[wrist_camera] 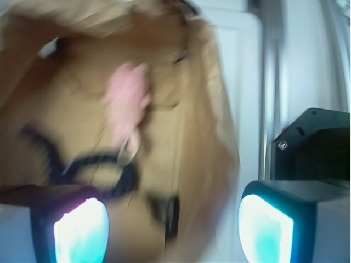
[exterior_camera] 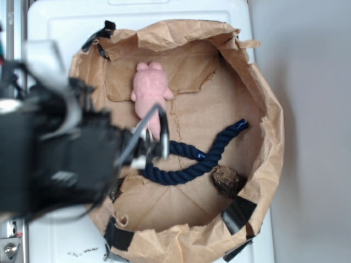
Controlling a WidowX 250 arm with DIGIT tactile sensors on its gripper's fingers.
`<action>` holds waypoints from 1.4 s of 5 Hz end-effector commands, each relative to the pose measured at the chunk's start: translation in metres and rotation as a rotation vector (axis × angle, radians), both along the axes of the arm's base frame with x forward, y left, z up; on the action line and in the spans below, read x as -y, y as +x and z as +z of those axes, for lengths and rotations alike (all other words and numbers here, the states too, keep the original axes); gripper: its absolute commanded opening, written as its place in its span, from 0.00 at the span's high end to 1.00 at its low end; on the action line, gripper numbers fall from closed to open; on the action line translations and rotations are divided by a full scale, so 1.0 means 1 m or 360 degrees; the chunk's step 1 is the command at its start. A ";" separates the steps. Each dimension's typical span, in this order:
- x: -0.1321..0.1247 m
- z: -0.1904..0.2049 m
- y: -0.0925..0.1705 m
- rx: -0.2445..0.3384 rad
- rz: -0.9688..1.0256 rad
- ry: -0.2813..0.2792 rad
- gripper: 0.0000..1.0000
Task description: Grab the pink bunny.
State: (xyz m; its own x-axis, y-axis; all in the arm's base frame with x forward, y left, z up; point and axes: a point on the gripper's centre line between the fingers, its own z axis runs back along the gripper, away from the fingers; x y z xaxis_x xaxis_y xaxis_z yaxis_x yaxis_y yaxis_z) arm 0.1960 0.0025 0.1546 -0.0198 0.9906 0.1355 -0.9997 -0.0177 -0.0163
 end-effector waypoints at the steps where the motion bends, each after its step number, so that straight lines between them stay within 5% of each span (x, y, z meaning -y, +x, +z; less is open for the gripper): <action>1: -0.009 -0.009 0.040 0.0055 0.0039 0.0075 0.00; 3: -0.024 0.001 0.082 0.0090 0.0077 -0.0044 0.00; 4: -0.013 0.020 0.032 0.0101 0.0081 -0.0067 0.00; 7: -0.004 -0.021 -0.027 0.0118 0.0033 0.0137 0.00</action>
